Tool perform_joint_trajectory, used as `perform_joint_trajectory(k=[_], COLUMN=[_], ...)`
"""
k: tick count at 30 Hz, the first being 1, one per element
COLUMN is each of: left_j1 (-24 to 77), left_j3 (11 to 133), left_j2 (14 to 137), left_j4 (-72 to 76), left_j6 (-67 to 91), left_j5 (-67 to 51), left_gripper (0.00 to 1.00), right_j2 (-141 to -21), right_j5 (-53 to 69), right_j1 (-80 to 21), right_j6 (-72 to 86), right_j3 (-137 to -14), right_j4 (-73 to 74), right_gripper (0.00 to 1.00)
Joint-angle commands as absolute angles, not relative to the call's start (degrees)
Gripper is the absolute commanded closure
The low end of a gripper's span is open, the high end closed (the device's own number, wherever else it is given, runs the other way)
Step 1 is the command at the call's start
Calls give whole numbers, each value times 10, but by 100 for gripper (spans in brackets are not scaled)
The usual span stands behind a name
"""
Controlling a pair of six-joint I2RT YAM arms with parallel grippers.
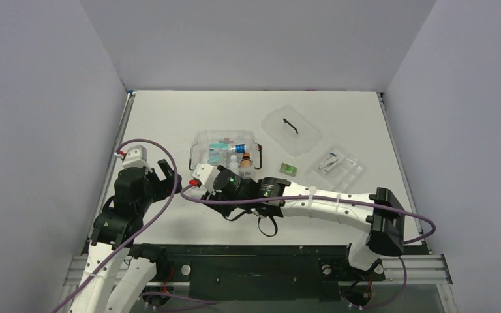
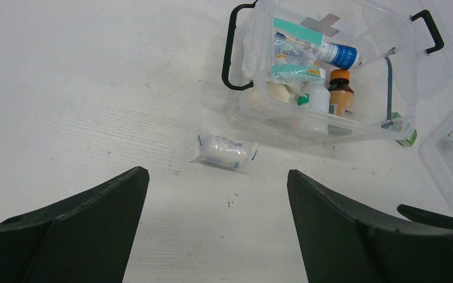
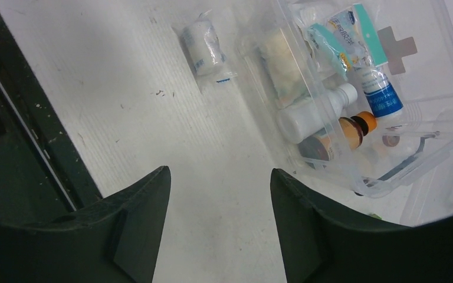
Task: Organize the medicine kit
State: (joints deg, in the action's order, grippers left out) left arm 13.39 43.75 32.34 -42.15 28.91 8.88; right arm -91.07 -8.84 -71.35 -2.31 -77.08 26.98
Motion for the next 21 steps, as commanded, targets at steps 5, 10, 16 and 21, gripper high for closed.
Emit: perform_joint_trajectory(k=[5,10,16,21], left_j1=[130,130,131,131], left_j3=[453,452,451,450], left_j2=[317,315,308,304], left_j4=[-424,-423,-421,-421], left_j6=[296,295,294,295], left_j5=[110,110,109,110], left_gripper=[13,13,13,13], right_j2=[-979,-974,-986,-980], right_j5=[-221,-227,-122,-115], right_j1=[-732,-729,-699,-678], right_j6=[-15,32,147,192], right_j3=[-792,-756,-756,-722], right_j4=[212,125,93,59], right_gripper=[24,15,14,13])
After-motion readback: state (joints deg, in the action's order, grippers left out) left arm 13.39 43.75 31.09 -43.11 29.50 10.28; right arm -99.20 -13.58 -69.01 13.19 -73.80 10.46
